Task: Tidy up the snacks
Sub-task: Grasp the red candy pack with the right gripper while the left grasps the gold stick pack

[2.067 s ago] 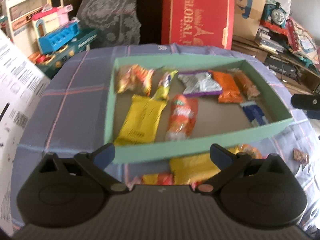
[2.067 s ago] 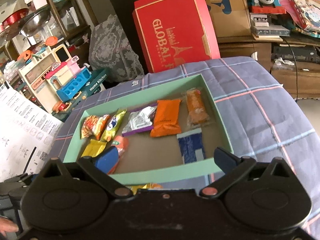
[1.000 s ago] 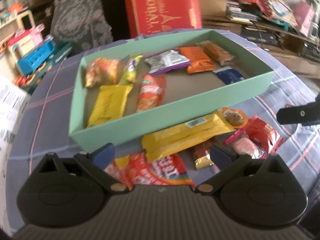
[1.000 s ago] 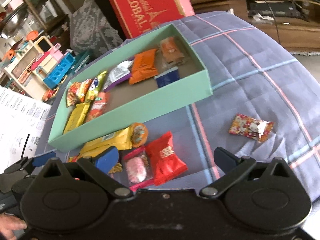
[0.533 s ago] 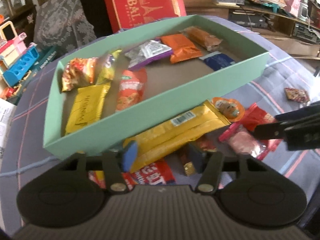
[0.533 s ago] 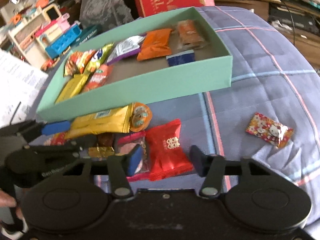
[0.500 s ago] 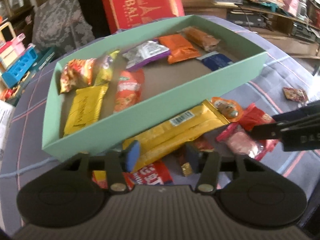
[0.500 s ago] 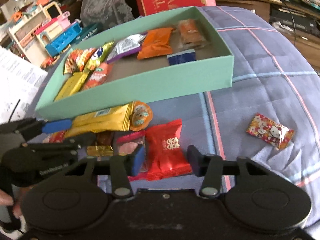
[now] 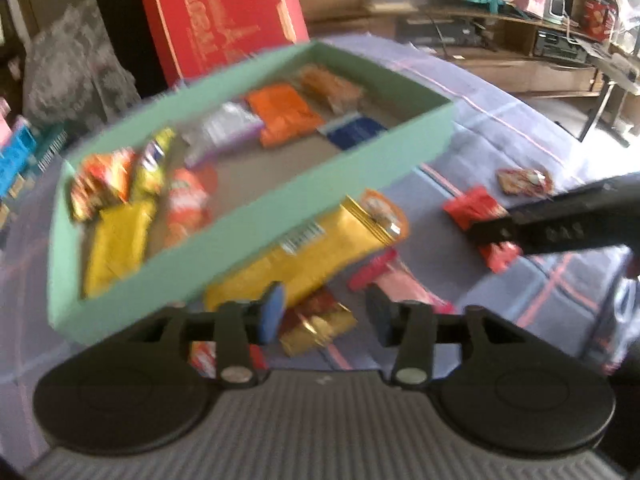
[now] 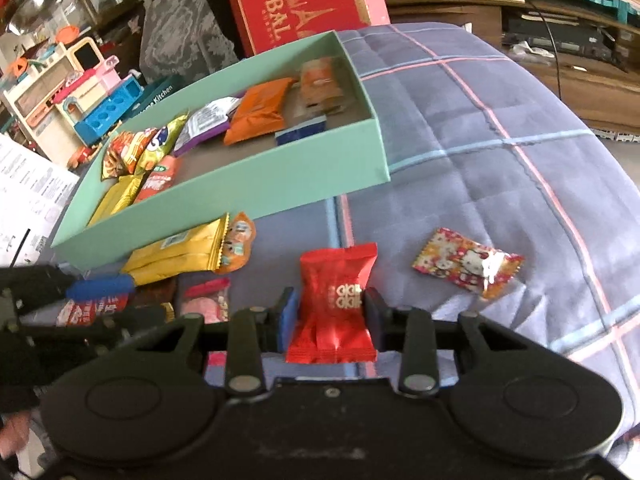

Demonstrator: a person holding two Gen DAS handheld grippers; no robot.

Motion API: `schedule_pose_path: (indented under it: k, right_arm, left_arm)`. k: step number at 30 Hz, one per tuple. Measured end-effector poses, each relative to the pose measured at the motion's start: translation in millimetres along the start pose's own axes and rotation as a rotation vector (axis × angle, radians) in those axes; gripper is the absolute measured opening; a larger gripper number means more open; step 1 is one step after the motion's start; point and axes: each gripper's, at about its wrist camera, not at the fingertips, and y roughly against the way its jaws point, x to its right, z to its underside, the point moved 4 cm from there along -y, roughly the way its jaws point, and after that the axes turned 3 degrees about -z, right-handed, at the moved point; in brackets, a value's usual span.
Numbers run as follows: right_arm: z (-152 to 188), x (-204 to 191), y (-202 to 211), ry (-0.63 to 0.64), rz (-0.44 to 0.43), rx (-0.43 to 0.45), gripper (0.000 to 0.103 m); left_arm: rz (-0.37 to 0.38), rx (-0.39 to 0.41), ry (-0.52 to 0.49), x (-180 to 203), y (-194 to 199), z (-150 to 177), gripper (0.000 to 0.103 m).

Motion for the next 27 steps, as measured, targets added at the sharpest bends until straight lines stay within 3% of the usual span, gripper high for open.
schedule_pose_path:
  k: [3, 12, 14, 15, 19, 24, 27]
  right_arm:
    - [0.1, 1.8, 0.1, -0.006, -0.007, 0.007, 0.035]
    - [4.0, 12.1, 6.6, -0.064, -0.051, 0.022, 0.035]
    - [4.4, 13.4, 7.5, -0.070, -0.059, 0.024, 0.034]
    - [4.9, 14.7, 8.2, -0.076, -0.062, 0.027, 0.034]
    - [7.6, 19.4, 12.1, -0.099, -0.068, 0.034, 0.030]
    - [11.8, 38.2, 21.2, -0.144, -0.056, 0.064, 0.030]
    - [13.2, 46.4, 23.7, -0.167, -0.056, 0.075, 0.030]
  left_arm:
    - [-0.066, 0.008, -0.031, -7.6, -5.5, -6.9, 0.060]
    - [-0.034, -0.084, -0.116, 1.1, -36.4, -7.0, 0.070]
    - [-0.034, -0.087, -0.123, 6.3, -38.5, -10.6, 0.057]
    - [-0.042, -0.091, -0.129, 8.8, -38.4, -13.1, 0.043]
    - [-0.018, -0.124, -0.131, 21.3, -35.6, -19.7, 0.039]
    - [0.082, -0.140, -0.143, 44.3, -23.8, -20.7, 0.039]
    - [0.069, -0.125, -0.162, 49.9, -24.1, -24.8, 0.039]
